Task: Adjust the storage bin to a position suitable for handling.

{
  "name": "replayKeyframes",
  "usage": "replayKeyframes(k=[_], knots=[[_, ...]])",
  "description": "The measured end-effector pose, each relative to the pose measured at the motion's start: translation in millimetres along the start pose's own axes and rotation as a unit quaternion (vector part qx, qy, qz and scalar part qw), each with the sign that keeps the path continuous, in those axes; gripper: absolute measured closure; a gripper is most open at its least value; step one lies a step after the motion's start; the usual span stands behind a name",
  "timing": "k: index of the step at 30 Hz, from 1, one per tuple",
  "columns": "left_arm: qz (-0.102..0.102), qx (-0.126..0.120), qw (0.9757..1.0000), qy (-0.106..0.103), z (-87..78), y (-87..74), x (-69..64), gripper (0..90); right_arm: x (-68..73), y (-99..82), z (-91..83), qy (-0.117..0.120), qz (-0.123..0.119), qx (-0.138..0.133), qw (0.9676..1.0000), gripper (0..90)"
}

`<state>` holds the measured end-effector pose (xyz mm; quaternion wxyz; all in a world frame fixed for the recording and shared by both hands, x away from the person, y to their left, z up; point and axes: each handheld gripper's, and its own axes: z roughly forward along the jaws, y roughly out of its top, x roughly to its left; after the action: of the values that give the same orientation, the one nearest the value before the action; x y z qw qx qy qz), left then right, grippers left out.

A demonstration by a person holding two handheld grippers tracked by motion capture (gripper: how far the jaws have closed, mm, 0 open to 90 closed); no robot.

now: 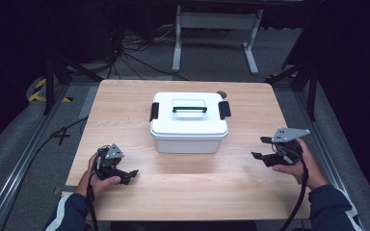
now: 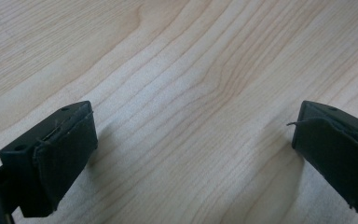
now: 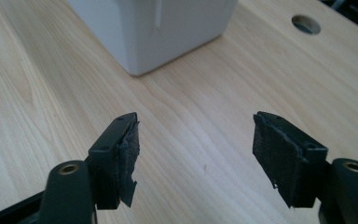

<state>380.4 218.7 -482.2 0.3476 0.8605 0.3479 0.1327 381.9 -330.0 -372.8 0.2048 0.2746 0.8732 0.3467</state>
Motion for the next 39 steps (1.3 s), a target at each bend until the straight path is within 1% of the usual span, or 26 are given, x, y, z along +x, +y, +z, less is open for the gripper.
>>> replayKeyframes(k=[1,2,3,4,5,6,7,8,9,12,13,14,19,22,24,25,26,27,30,31,33,34,35,37,38,39], knots=[[-0.006,0.002,1.0000,-0.002,-1.1,-1.3,-0.8,0.4,-0.7,7.4,-2.3,-0.002,-0.007,-0.001,1.0000,32.7],[-0.003,0.002,1.0000,-0.002,-1.6,-1.7,-0.3,0.4,-1.2,16.6,-5.0,0.000,-0.014,-0.001,0.9999,33.7],[-0.006,0.002,1.0000,-0.001,-1.9,-2.2,-0.8,0.4,-1.4,23.9,-7.0,0.002,-0.020,0.000,0.9998,34.6],[-0.005,0.001,1.0000,0.002,-2.2,-2.2,-0.6,0.4,-1.7,31.4,-8.9,0.005,-0.027,0.005,0.9996,34.7],[-0.005,0.002,1.0000,0.002,-2.3,-2.3,-0.5,0.4,-2.3,39.0,-10.2,0.003,-0.037,0.011,0.9992,34.7],[-0.004,0.001,1.0000,0.001,-2.3,-2.5,-0.3,0.5,-3.4,50.4,-12.7,0.006,-0.044,0.020,0.9988,35.5],[-0.004,0.000,1.0000,0.001,-2.2,-2.6,-0.2,0.4,-5.1,57.9,-14.4,0.011,-0.046,0.020,0.9987,35.9],[-0.004,0.000,1.0000,0.000,-2.2,-2.7,-0.1,0.5,-6.5,63.5,-15.2,0.009,-0.050,0.020,0.9985,36.0],[-0.004,0.000,1.0000,0.000,-2.2,-2.7,-0.1,0.5,-6.5,63.5,-15.2,0.009,-0.050,0.020,0.9985,36.0],[-0.003,0.001,1.0000,0.000,-2.4,-2.6,0.1,0.5,-9.8,94.6,-18.4,0.000,-0.071,0.020,0.9973,37.1],[-0.003,0.001,1.0000,0.000,-2.4,-2.6,0.1,0.5,-9.8,94.6,-18.4,0.000,-0.071,0.020,0.9973,37.1],[-0.003,0.002,1.0000,0.000,-2.5,-2.6,0.0,0.5,-9.6,102.6,-18.7,0.003,-0.078,0.019,0.9968,37.4],[-0.003,0.003,1.0000,-0.001,-2.7,-2.5,0.1,0.5,-7.0,129.8,-17.6,0.005,-0.104,0.018,0.9944,38.3],[-0.004,0.001,1.0000,0.000,-2.3,-2.7,0.0,0.5,-4.0,142.6,-13.3,0.007,-0.120,0.025,0.9924,38.5],[-0.003,0.002,1.0000,-0.001,-2.6,-2.5,0.1,0.5,-1.8,149.6,-9.0,0.008,-0.126,0.032,0.9915,38.8],[-0.004,0.001,1.0000,0.000,-2.4,-2.6,0.0,0.5,-1.2,152.8,-6.4,0.009,-0.134,0.034,0.9904,38.9],[-0.003,0.000,1.0000,0.000,-2.2,-2.7,0.0,0.5,-0.2,155.6,-4.5,0.011,-0.135,0.036,0.9901,39.5],[-0.003,0.000,1.0000,0.000,-2.3,-2.7,0.0,0.5,0.5,158.3,-1.9,0.008,-0.140,0.039,0.9894,39.4],[-0.004,0.001,1.0000,0.000,-2.3,-2.6,-0.1,0.5,3.2,166.4,5.8,0.014,-0.148,0.045,0.9878,39.7],[-0.003,0.002,1.0000,-0.001,-2.6,-2.5,0.1,0.5,4.2,169.6,8.6,0.013,-0.153,0.048,0.9870,39.8],[-0.003,0.001,1.0000,0.000,-2.3,-2.7,0.0,0.5,6.6,177.3,14.9,0.018,-0.161,0.056,0.9851,40.2],[-0.003,0.001,1.0000,0.000,-2.4,-2.6,0.1,0.5,7.6,180.9,17.9,0.015,-0.166,0.056,0.9843,40.7],[-0.004,0.002,1.0000,0.000,-2.5,-2.5,0.0,0.5,8.1,183.6,20.2,0.019,-0.168,0.058,0.9839,40.9],[-0.004,0.001,1.0000,0.000,-2.3,-2.6,0.0,0.5,10.8,191.5,26.9,0.017,-0.178,0.062,0.9819,41.3],[-0.003,0.001,1.0000,0.000,-2.4,-2.6,0.0,0.5,12.0,194.9,29.7,0.018,-0.179,0.065,0.9815,41.4],[-0.003,0.000,1.0000,0.000,-2.3,-2.7,0.0,0.5,12.7,198.3,32.1,0.023,-0.182,0.068,0.9808,41.8]])
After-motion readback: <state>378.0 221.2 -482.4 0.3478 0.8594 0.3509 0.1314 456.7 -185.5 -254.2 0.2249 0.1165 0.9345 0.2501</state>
